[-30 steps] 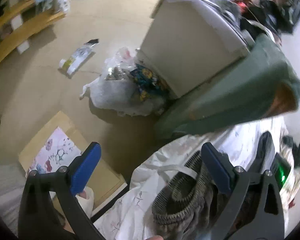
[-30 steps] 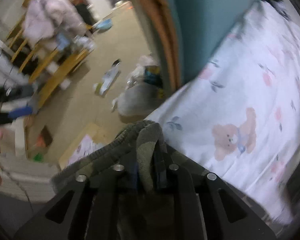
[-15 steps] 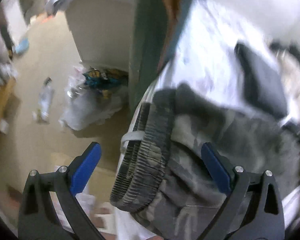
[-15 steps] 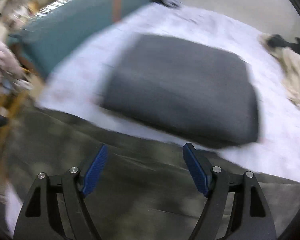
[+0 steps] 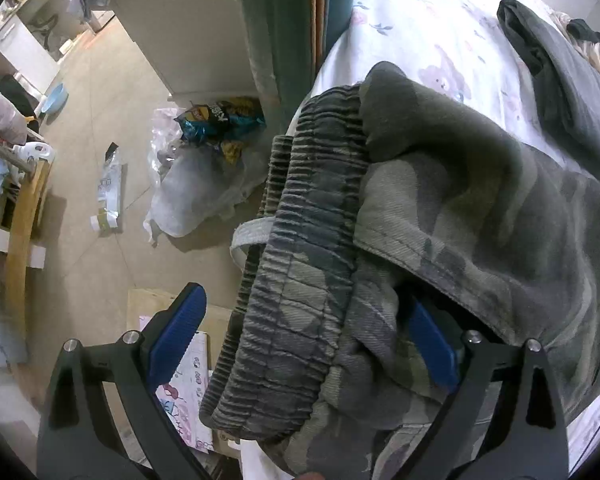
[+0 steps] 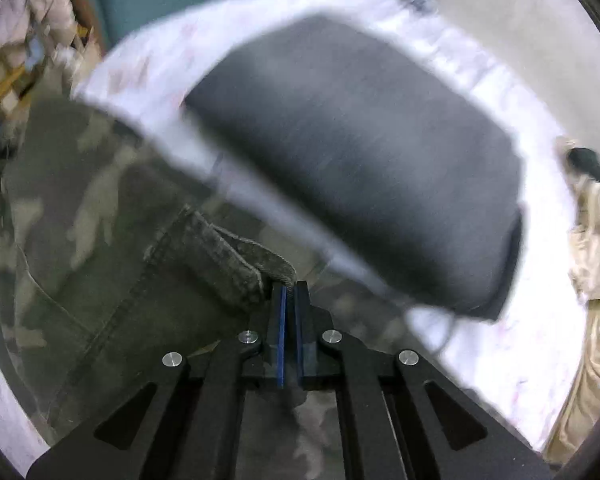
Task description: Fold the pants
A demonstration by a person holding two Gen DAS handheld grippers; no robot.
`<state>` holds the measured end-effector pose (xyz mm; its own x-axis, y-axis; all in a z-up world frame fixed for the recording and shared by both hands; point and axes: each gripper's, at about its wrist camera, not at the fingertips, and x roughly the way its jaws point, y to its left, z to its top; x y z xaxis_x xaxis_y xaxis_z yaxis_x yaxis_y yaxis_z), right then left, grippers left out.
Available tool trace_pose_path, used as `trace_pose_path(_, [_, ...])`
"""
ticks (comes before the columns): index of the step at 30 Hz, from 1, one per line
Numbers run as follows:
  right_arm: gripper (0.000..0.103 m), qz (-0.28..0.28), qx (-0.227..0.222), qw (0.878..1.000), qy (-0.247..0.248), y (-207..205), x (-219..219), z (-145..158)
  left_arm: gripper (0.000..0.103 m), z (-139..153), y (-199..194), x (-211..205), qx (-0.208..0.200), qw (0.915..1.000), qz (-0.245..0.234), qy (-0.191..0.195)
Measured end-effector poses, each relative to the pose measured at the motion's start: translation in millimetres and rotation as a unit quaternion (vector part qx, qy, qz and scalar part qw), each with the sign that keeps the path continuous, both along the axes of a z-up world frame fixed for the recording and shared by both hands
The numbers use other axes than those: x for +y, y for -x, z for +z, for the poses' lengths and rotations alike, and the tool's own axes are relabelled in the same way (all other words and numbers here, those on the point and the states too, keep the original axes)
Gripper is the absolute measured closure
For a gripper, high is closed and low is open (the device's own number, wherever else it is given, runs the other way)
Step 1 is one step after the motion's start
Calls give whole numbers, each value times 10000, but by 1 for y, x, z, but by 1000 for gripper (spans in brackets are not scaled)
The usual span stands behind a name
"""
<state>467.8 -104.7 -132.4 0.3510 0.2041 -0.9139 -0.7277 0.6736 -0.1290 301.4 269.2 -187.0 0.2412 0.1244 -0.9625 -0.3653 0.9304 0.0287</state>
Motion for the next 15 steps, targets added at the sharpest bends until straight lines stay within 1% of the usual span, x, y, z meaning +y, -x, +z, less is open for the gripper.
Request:
trace_pose_path(2, [101,-348,-361,9987,-122,-13,-11,8,8,-1,1,1,2,10000,-38,-35])
trace_pose_path(3, [101,-563,-438,9972,-214,-21,-16,8,8,-1,1,-2,14,10000,-69,-57])
trace_pose_path(4, [100,-772,-375,9958,-330,-34,-20,3,8,-2,2,-2,29,9999,-82,-73])
trace_pose_path(5, [100,-996,-137,9941,-415,-43,-21,-9,7,-3,2,-3,42,9999,-82,-87])
trace_pose_path(6, [97,-1134,178,9928,-341,-49,-17,-24,7,-4,2,-2,49,9999,-83,-96])
trace_pose_path(7, [92,-1178,336,9923,-194,-49,-13,-35,7,-4,2,-4,56,9999,-89,-105])
trace_pose_path(8, [90,-1216,267,9922,-51,-46,-14,-42,7,-5,2,-4,60,9999,-101,-121])
trace_pose_path(9, [82,-1245,186,9920,-74,-44,-18,-41,7,-4,2,-5,61,9998,-113,-135])
trace_pose_path(10, [72,-1318,180,9908,-237,-42,-27,-36,7,-4,2,-5,61,9998,-130,-144])
trace_pose_path(11, [64,-1420,244,9883,-500,-41,-42,-29,7,-5,2,-5,62,9998,-152,-145])
trace_pose_path(12, [53,-1544,263,9841,-842,-37,-64,-19,7,-5,2,-5,62,9998,-158,-138])
trace_pose_path(13, [45,-1723,132,9795,-1032,-31,-92,-9,7,-6,2,-6,61,9998,-148,-127])
trace_pose_path(15, [42,-2036,-100,9718,-1187,-22,-147,3,6,-7,3,-5,69,9999,-114,-84])
